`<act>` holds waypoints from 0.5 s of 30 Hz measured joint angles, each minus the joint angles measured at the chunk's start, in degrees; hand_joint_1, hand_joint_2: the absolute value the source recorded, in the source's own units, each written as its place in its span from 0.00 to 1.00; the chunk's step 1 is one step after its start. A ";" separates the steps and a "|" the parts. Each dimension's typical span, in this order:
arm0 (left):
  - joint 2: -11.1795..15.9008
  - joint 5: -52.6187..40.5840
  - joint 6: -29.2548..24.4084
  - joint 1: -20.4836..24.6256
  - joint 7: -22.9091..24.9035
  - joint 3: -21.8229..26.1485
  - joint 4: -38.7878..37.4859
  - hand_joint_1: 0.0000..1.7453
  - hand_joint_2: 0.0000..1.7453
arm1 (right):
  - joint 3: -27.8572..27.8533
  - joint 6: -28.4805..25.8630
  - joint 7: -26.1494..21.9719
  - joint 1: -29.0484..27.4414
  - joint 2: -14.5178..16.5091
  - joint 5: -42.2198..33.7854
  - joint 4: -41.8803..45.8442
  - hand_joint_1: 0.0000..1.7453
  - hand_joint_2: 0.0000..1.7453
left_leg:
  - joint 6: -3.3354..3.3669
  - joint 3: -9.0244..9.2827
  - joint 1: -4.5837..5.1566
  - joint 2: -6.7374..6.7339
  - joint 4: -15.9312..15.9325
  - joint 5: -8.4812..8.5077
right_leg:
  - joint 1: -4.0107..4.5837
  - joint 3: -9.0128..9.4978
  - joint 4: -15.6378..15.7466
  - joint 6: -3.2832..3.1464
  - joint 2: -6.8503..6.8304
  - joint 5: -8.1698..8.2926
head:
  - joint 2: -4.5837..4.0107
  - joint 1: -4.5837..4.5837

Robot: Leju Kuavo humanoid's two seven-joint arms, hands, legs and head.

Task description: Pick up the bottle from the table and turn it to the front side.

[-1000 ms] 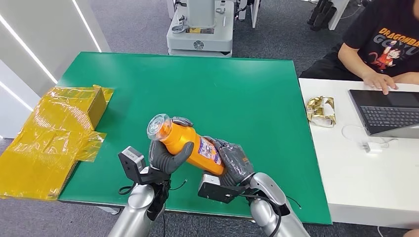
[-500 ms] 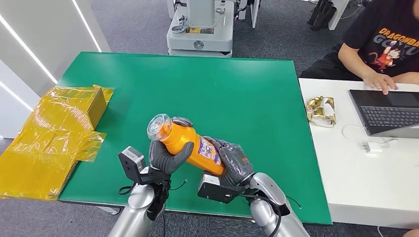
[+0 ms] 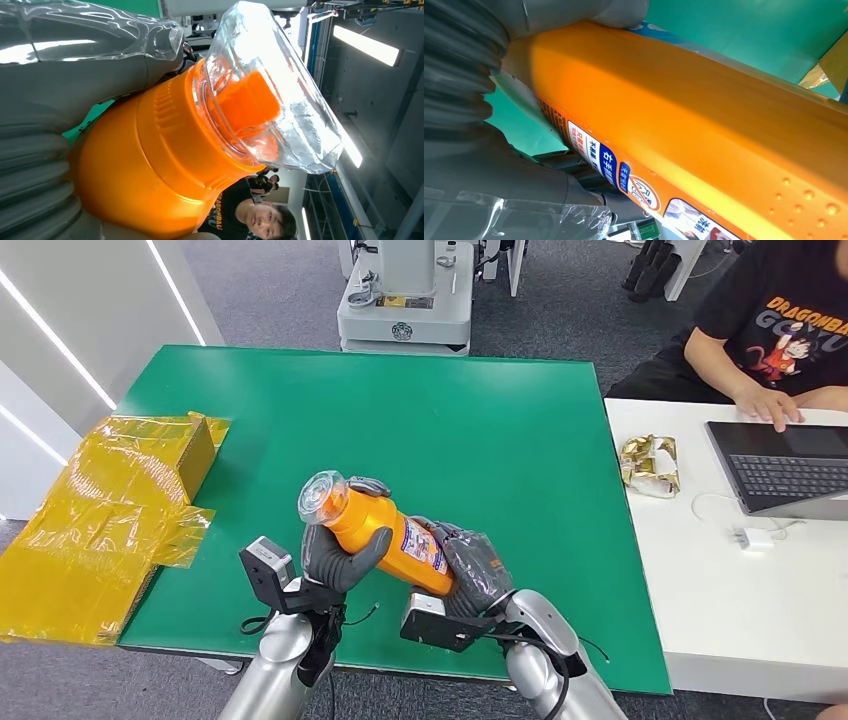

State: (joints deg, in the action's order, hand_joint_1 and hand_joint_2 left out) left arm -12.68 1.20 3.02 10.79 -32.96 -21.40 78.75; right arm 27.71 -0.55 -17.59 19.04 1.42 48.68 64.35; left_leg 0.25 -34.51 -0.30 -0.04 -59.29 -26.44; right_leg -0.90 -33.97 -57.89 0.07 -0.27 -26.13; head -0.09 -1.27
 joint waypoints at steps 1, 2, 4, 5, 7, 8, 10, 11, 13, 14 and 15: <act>-0.01 0.00 0.01 0.00 0.00 0.00 0.00 0.61 1.00 | 0.00 0.00 0.00 0.00 0.00 0.00 0.00 1.00 1.00 | 0.00 0.00 0.00 0.00 0.00 0.00 | 0.00 0.00 0.00 0.00 0.00 0.00 | 0.00 0.00; -0.01 0.00 0.01 0.00 0.00 0.00 0.00 0.61 1.00 | 0.00 0.00 0.00 0.00 0.00 0.00 0.00 1.00 1.00 | 0.00 0.00 0.00 0.00 0.00 0.00 | 0.00 0.00 0.00 0.00 0.00 0.00 | 0.00 0.00; -0.01 0.00 0.02 0.00 0.00 0.00 0.00 0.61 1.00 | 0.00 0.00 0.00 0.00 0.00 0.00 0.00 1.00 1.00 | 0.00 0.00 0.00 0.00 0.00 0.00 | 0.00 0.00 0.00 0.00 0.00 0.00 | 0.00 0.00; -0.01 0.00 0.02 0.00 0.00 0.00 0.00 0.61 1.00 | 0.00 0.01 0.00 0.00 0.00 0.00 0.00 1.00 1.00 | 0.00 0.00 0.00 0.00 0.00 0.00 | 0.00 0.00 0.00 0.00 0.00 0.00 | 0.00 0.00; -0.01 0.00 0.02 0.00 0.00 0.00 0.00 0.61 1.00 | 0.00 0.01 0.00 0.00 0.00 0.00 0.00 1.00 1.00 | 0.00 0.00 0.00 0.00 0.00 0.00 | 0.00 0.00 0.00 0.00 0.00 0.00 | 0.00 0.00; -0.01 0.00 0.02 0.00 0.00 0.00 0.00 0.61 1.00 | 0.00 0.01 0.00 0.00 0.00 0.00 0.00 1.00 1.00 | 0.00 0.00 0.00 0.00 0.00 0.00 | 0.00 0.00 0.00 0.00 0.00 0.00 | 0.00 0.00; -0.01 0.00 0.02 0.00 0.00 0.00 0.00 0.61 1.00 | 0.00 0.01 0.00 0.00 0.00 0.00 0.00 1.00 1.00 | 0.00 0.00 0.00 0.00 0.00 0.00 | 0.00 0.00 0.00 0.00 0.00 0.00 | 0.00 0.00; -0.01 0.00 0.02 0.00 0.00 0.00 0.00 0.61 1.00 | 0.00 0.01 0.00 0.00 0.00 0.00 0.00 1.00 1.00 | 0.00 0.00 0.00 0.00 0.00 0.00 | 0.00 0.00 0.00 0.00 0.00 0.00 | 0.00 0.00; -0.01 0.00 0.02 0.00 0.00 0.00 0.00 0.61 1.00 | 0.00 0.01 0.00 0.00 0.00 0.00 0.00 1.00 1.00 | 0.00 0.00 0.00 0.00 0.00 0.00 | 0.00 0.00 0.00 0.00 0.00 0.00 | 0.00 0.00; -0.02 0.00 0.02 0.00 0.00 0.00 0.00 0.61 1.00 | 0.00 0.01 0.00 0.00 0.00 0.00 0.00 1.00 1.00 | 0.00 0.00 0.00 0.00 0.00 0.00 | 0.00 0.00 0.00 0.00 0.00 0.00 | 0.00 0.00; -0.01 0.00 0.02 0.00 0.00 0.00 0.00 0.61 1.00 | 0.00 0.01 0.00 0.00 0.00 0.00 0.00 1.00 1.00 | 0.00 0.00 0.00 0.00 0.00 0.00 | 0.00 0.00 0.00 0.00 0.00 0.00 | 0.00 0.00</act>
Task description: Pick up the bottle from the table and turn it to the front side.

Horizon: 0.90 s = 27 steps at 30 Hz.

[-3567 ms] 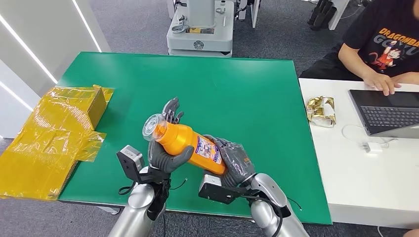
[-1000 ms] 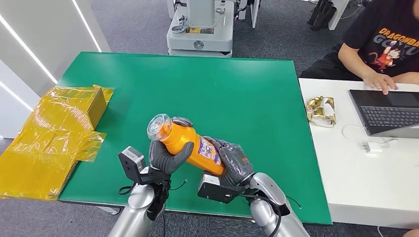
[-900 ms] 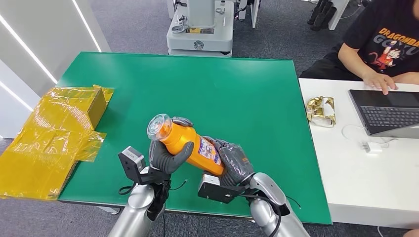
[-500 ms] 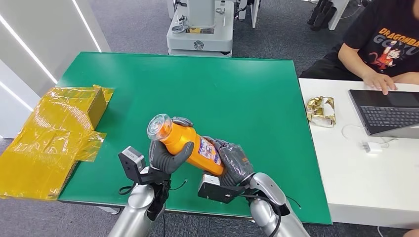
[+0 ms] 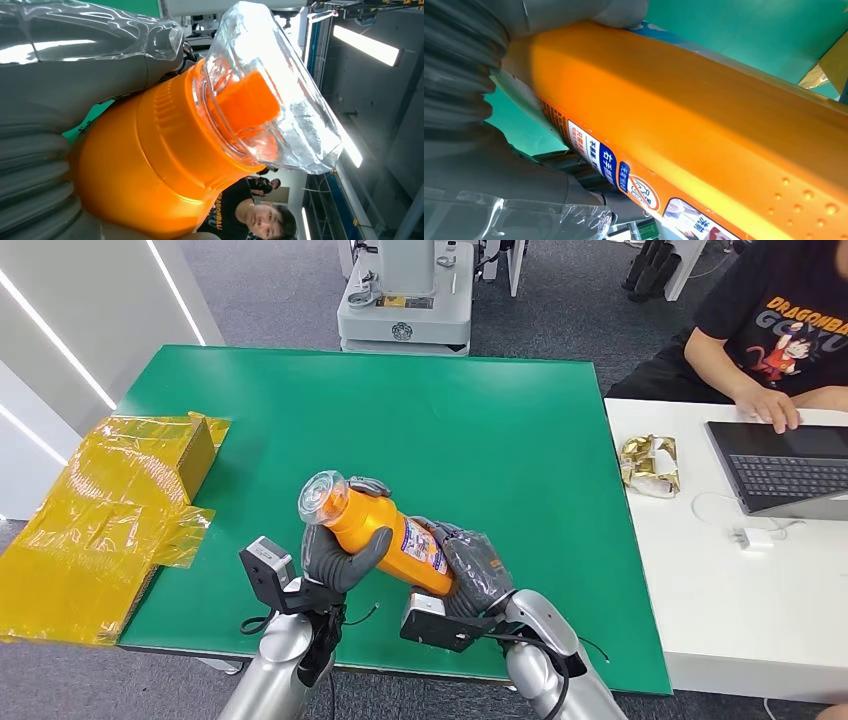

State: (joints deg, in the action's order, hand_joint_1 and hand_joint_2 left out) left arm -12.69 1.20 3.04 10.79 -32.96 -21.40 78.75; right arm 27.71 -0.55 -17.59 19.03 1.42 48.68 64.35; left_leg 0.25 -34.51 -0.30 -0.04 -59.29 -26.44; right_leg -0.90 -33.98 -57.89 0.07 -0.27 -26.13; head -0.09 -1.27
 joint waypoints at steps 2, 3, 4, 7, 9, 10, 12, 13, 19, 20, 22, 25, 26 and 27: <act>0.00 0.00 0.00 0.00 0.00 0.00 0.00 0.61 1.00 | 0.00 0.00 0.00 0.00 0.00 0.00 0.00 1.00 1.00 | 0.00 0.00 0.00 0.00 0.00 0.00 | 0.00 0.00 0.00 0.00 0.00 0.00 | 0.00 0.00; 0.01 0.00 0.00 0.00 0.00 0.00 0.00 0.61 1.00 | 0.00 0.00 0.00 0.00 0.00 0.00 0.00 1.00 1.00 | 0.00 0.00 0.00 0.00 0.00 0.00 | 0.00 0.00 0.00 0.00 0.00 0.00 | 0.00 0.00; 0.00 0.00 0.00 0.00 0.00 0.00 0.00 0.61 1.00 | 0.00 0.00 0.00 0.00 0.00 0.00 0.00 1.00 1.00 | 0.00 0.00 0.00 0.00 0.00 0.00 | 0.00 0.00 0.00 0.00 0.00 0.00 | 0.00 0.00; 0.00 0.00 0.00 0.00 0.00 0.00 0.00 0.61 1.00 | 0.01 0.00 0.00 0.00 0.00 0.00 0.00 1.00 1.00 | 0.00 0.00 0.00 0.00 0.00 0.00 | 0.00 0.00 0.00 0.00 0.00 0.00 | 0.00 0.00; 0.00 0.00 0.00 0.00 0.00 0.00 0.00 0.61 1.00 | 0.02 0.00 0.00 0.00 0.00 0.00 0.00 1.00 1.00 | 0.00 0.00 0.00 0.00 0.00 0.00 | 0.00 0.00 0.00 0.00 0.00 0.00 | 0.00 0.00; 0.01 0.00 0.00 0.00 0.00 0.00 0.00 0.61 1.00 | 0.02 0.00 0.00 0.00 0.00 0.00 0.00 1.00 1.00 | 0.00 0.00 0.00 0.00 0.00 0.00 | 0.00 0.00 0.00 0.00 0.00 0.00 | 0.00 0.00; -0.01 0.00 0.00 0.00 0.00 0.00 0.00 0.61 1.00 | 0.02 0.00 0.00 0.00 0.00 0.00 0.00 1.00 1.00 | 0.00 0.00 0.00 0.00 0.00 0.00 | 0.00 0.00 0.00 0.00 0.00 0.00 | 0.00 0.00; -0.01 0.00 0.00 0.00 0.00 0.00 0.00 0.61 1.00 | 0.02 0.00 0.00 0.00 0.00 0.00 0.00 1.00 1.00 | 0.00 0.00 0.00 0.00 0.00 0.00 | 0.00 0.00 0.00 0.00 0.00 0.00 | 0.00 0.00; 0.01 0.00 0.00 0.00 0.00 0.00 0.00 0.61 1.00 | 0.07 0.00 0.00 0.00 0.00 0.00 0.00 1.00 1.00 | 0.00 0.00 0.00 0.00 0.00 0.00 | 0.00 0.00 0.00 0.00 0.00 0.00 | 0.00 0.00; 0.01 0.00 0.00 0.00 0.00 0.00 0.00 0.61 1.00 | 0.07 0.00 0.00 0.00 0.00 0.00 0.00 1.00 1.00 | 0.00 0.00 0.00 0.00 0.00 0.00 | 0.00 0.00 0.00 0.00 0.00 0.00 | 0.00 0.00; -0.01 0.00 0.00 0.00 0.00 0.00 0.00 0.61 1.00 | 0.07 0.00 0.00 0.00 0.00 0.00 0.00 1.00 1.00 | 0.00 0.00 0.00 0.00 0.00 0.00 | 0.00 0.00 0.00 0.00 0.00 0.00 | 0.00 0.00; 0.00 0.00 0.00 0.00 0.00 0.00 0.00 0.61 1.00 | 0.07 0.00 0.00 0.00 0.00 0.00 0.00 1.00 1.00 | 0.00 0.00 0.00 0.00 0.00 0.00 | 0.00 0.00 0.00 0.00 0.00 0.00 | 0.00 0.00; 0.00 0.00 0.00 0.00 0.00 0.00 0.00 0.61 1.00 | 0.07 0.00 0.00 0.00 0.00 0.00 0.00 1.00 1.00 | 0.00 0.00 0.00 0.00 0.00 0.00 | 0.00 0.00 0.00 0.00 0.00 0.00 | 0.00 0.00; 0.00 0.00 0.00 0.00 0.00 0.00 0.00 0.61 1.00 | 0.07 0.00 0.00 0.00 0.00 0.00 0.00 1.00 1.00 | 0.00 0.00 0.00 0.00 0.00 0.00 | 0.00 0.00 0.00 0.00 0.00 0.00 | 0.00 0.00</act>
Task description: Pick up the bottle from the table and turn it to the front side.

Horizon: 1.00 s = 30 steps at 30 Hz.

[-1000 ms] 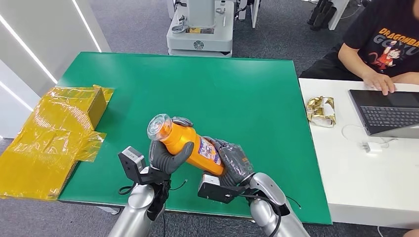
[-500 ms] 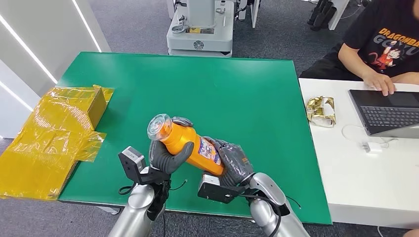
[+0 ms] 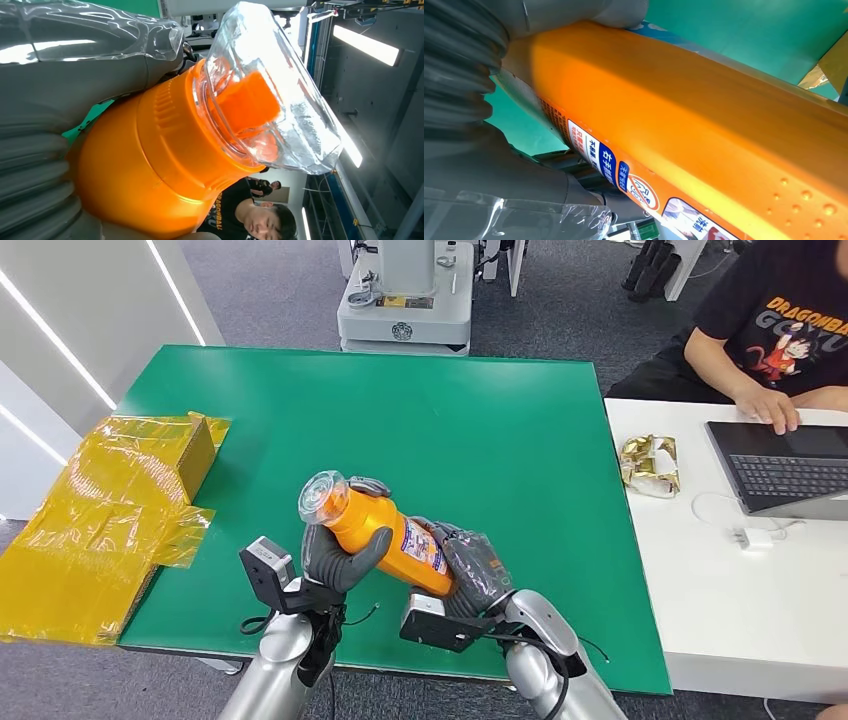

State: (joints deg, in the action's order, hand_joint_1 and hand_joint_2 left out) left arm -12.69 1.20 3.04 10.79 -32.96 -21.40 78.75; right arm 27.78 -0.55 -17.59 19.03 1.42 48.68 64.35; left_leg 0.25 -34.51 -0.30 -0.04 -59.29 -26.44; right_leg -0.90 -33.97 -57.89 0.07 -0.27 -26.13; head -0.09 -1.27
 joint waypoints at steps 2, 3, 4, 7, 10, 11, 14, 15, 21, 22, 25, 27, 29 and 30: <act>0.00 0.00 0.00 0.00 0.00 0.00 0.00 0.61 1.00 | 0.00 0.00 0.00 0.00 0.00 0.00 0.00 1.00 1.00 | 0.00 0.00 0.00 0.00 0.00 0.00 | 0.00 0.00 0.00 0.00 0.00 0.00 | 0.00 0.00; 0.00 0.00 0.00 0.00 0.00 0.00 0.00 0.61 1.00 | 0.00 0.00 0.00 0.00 0.00 0.00 0.00 1.00 1.00 | 0.00 0.00 0.00 0.00 0.00 0.00 | 0.00 0.00 0.00 0.00 0.00 0.00 | 0.00 0.00; -0.01 0.00 0.00 0.00 0.00 0.00 0.00 0.61 1.00 | 0.01 0.00 0.00 0.00 0.00 0.00 0.00 1.00 1.00 | 0.00 0.00 0.00 0.00 0.00 0.00 | 0.00 0.00 0.00 0.00 0.00 0.00 | 0.00 0.00; -0.01 0.00 0.00 0.00 0.00 0.00 0.00 0.61 1.00 | 0.02 0.00 0.00 0.00 0.00 0.00 0.00 1.00 1.00 | 0.00 0.00 0.00 0.00 0.00 0.00 | 0.00 0.00 0.00 0.00 0.00 0.00 | 0.00 0.00; -0.01 0.00 0.00 0.00 0.00 0.00 0.00 0.61 1.00 | 0.03 0.00 0.00 0.00 0.00 0.01 0.00 1.00 1.00 | 0.00 0.00 0.00 0.00 0.00 0.00 | 0.00 0.00 0.00 0.00 0.00 0.00 | 0.00 0.00; -0.01 0.00 0.00 0.00 0.00 0.00 0.00 0.61 1.00 | 0.03 0.00 0.00 0.00 0.00 0.02 0.00 1.00 1.00 | 0.00 0.00 0.00 0.00 0.00 0.00 | 0.00 0.00 0.00 0.00 0.00 0.00 | 0.00 0.00; 0.00 0.00 0.00 0.00 0.00 0.00 0.00 0.61 1.00 | 0.04 0.00 0.00 0.00 0.00 0.02 0.00 1.00 1.00 | 0.00 0.00 0.00 0.00 0.00 0.00 | 0.00 0.00 0.00 0.00 0.00 0.00 | 0.00 0.00; 0.00 0.00 0.00 0.00 0.00 0.00 0.00 0.61 1.00 | 0.04 0.00 0.00 0.00 0.00 0.02 0.00 1.00 1.00 | 0.00 0.00 0.00 0.00 0.00 0.00 | 0.00 0.00 0.00 0.00 0.00 0.00 | 0.00 0.00; -0.01 0.00 0.00 0.00 0.00 0.00 0.00 0.61 1.00 | 0.07 0.00 0.00 0.00 0.00 0.02 0.00 1.00 1.00 | 0.00 0.00 0.00 0.00 0.00 0.00 | 0.00 0.00 0.00 0.00 0.00 0.00 | 0.00 0.00; -0.01 0.00 0.00 0.00 0.00 0.00 0.00 0.61 1.00 | 0.07 0.00 0.00 0.00 0.00 0.02 0.00 1.00 1.00 | 0.00 0.00 0.00 0.00 0.00 0.00 | 0.00 0.00 0.00 0.00 0.00 0.00 | 0.00 0.00; -0.01 0.00 0.00 0.00 0.00 0.00 0.00 0.61 1.00 | 0.07 0.01 0.00 0.00 0.00 0.02 0.00 1.00 1.00 | 0.00 0.00 0.00 0.00 0.00 0.00 | 0.00 0.00 0.00 0.00 0.00 0.00 | 0.00 0.00; -0.01 0.00 0.00 0.00 0.00 0.00 0.00 0.61 1.00 | 0.08 0.01 0.00 0.00 0.00 0.02 0.00 1.00 1.00 | 0.00 0.00 0.00 0.00 0.00 0.00 | 0.00 0.00 0.00 0.00 0.00 0.00 | 0.00 0.00; -0.01 0.00 0.00 0.00 0.00 0.00 0.00 0.61 1.00 | 0.09 0.00 0.00 0.00 0.00 0.02 0.00 1.00 1.00 | 0.00 0.00 0.00 0.00 0.00 0.00 | 0.00 0.00 0.00 0.00 0.00 0.00 | 0.00 0.00; -0.01 0.00 0.00 0.00 0.00 0.00 0.00 0.61 1.00 | 0.10 0.00 0.00 0.00 0.00 0.02 0.00 1.00 1.00 | 0.00 0.00 0.00 0.00 0.00 0.00 | 0.00 0.00 0.00 0.00 0.00 0.00 | 0.00 0.00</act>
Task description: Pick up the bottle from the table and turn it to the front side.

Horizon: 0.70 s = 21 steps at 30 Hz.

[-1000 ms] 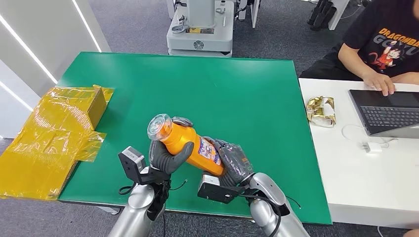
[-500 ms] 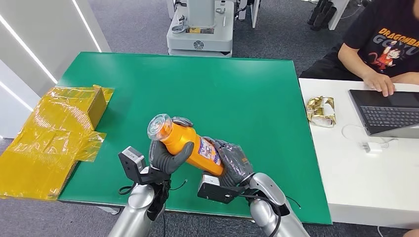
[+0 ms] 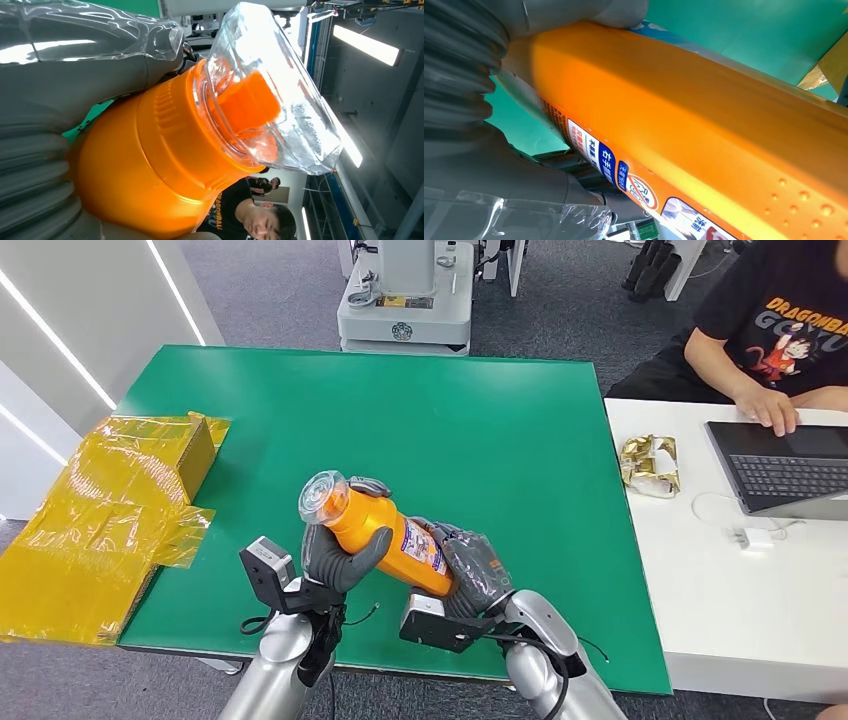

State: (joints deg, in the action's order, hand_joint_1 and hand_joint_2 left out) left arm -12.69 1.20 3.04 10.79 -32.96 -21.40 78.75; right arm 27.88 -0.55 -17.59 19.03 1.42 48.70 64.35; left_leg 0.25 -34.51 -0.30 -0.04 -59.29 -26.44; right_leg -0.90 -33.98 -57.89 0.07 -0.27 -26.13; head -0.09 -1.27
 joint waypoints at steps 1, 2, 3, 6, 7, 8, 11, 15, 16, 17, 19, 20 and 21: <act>0.00 0.00 0.00 0.00 0.00 0.00 0.00 0.61 1.00 | 0.01 0.00 0.00 0.00 0.00 -0.01 0.00 1.00 1.00 | 0.00 0.00 0.00 0.00 0.00 0.00 | 0.00 0.00 0.00 0.00 0.00 0.00 | 0.00 0.00; -0.01 0.00 0.00 0.00 0.00 0.00 0.00 0.61 1.00 | 0.02 0.01 0.00 0.00 0.00 -0.01 0.00 1.00 1.00 | 0.00 0.00 0.00 0.00 0.00 0.00 | 0.00 0.00 0.00 0.00 0.00 0.00 | 0.00 0.00; -0.01 0.00 0.00 0.00 0.00 0.00 0.00 0.61 1.00 | 0.03 0.01 0.00 0.00 0.00 -0.01 0.00 1.00 1.00 | 0.00 0.00 0.00 0.00 0.00 0.00 | 0.00 0.00 0.00 0.00 0.00 0.00 | 0.00 0.00; 0.00 0.00 0.00 0.00 0.00 0.00 0.00 0.61 1.00 | 0.03 0.00 0.00 0.00 0.00 -0.01 -0.01 1.00 1.00 | 0.00 0.00 0.00 0.00 0.00 0.00 | 0.00 0.00 0.00 0.00 0.00 0.00 | 0.00 0.00; 0.00 0.00 0.00 0.00 0.00 0.00 0.00 0.61 1.00 | 0.03 0.00 0.00 0.00 0.00 -0.01 -0.01 1.00 1.00 | 0.00 0.00 0.00 0.00 0.00 0.00 | 0.00 0.00 0.00 0.00 0.00 0.00 | 0.00 0.00; 0.00 -0.01 0.00 0.00 0.00 0.00 0.00 0.61 1.00 | 0.03 0.00 0.00 0.00 0.00 -0.01 -0.02 1.00 1.00 | 0.00 0.00 0.00 0.00 0.00 0.00 | 0.00 0.00 0.00 0.00 0.00 0.00 | 0.00 0.00; -0.01 -0.01 0.00 0.00 0.00 0.00 0.00 0.61 1.00 | 0.04 0.01 0.00 0.00 0.00 0.00 -0.02 1.00 1.00 | 0.00 0.00 0.00 0.00 0.00 0.00 | 0.00 0.00 0.00 0.00 0.00 0.00 | 0.00 0.00; -0.01 0.00 0.00 0.00 0.00 0.00 0.00 0.61 1.00 | 0.05 0.01 0.00 0.00 0.00 0.00 -0.02 1.00 1.00 | 0.00 0.00 0.00 0.00 0.00 0.00 | 0.00 0.00 0.00 0.00 0.00 0.00 | 0.00 0.00; -0.01 0.00 0.00 0.00 0.00 0.00 0.00 0.61 1.00 | 0.05 0.01 0.00 0.00 0.00 0.00 -0.02 1.00 1.00 | 0.00 0.00 0.00 0.00 0.00 0.00 | 0.00 0.00 0.00 0.00 0.00 0.00 | 0.00 0.00; -0.01 0.00 0.00 0.00 0.00 0.00 0.00 0.61 1.00 | 0.05 0.02 0.00 0.00 0.00 0.00 -0.02 1.00 1.00 | 0.00 0.00 0.00 0.00 0.00 0.00 | 0.00 0.00 0.00 0.00 0.00 0.00 | 0.00 0.00; -0.01 -0.01 0.00 0.00 0.00 0.00 0.00 0.61 1.00 | 0.05 0.01 0.00 0.00 0.00 0.00 -0.02 1.00 1.00 | 0.00 0.00 0.00 0.00 0.00 0.00 | 0.00 0.00 0.00 0.00 0.00 0.00 | 0.00 0.00; -0.01 0.00 0.00 0.00 0.00 0.00 0.00 0.61 1.00 | 0.05 0.01 0.00 0.00 0.00 0.00 -0.02 1.00 1.00 | 0.00 0.00 0.00 0.00 0.00 0.00 | 0.00 0.00 0.00 0.00 0.00 0.00 | 0.00 0.00; -0.01 -0.01 0.00 0.00 0.00 0.00 0.00 0.61 1.00 | 0.05 0.01 0.00 0.00 0.00 0.00 -0.02 1.00 1.00 | 0.00 0.00 0.00 0.00 0.00 0.00 | 0.00 0.00 0.00 0.00 0.00 0.00 | 0.00 0.00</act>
State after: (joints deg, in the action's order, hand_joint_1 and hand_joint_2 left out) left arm -12.70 1.20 3.04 10.79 -32.96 -21.40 78.75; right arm 27.93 -0.54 -17.59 19.03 1.42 48.70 64.32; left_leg 0.25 -34.51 -0.30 -0.04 -59.29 -26.44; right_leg -0.90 -33.98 -57.89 0.07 -0.27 -26.13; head -0.09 -1.27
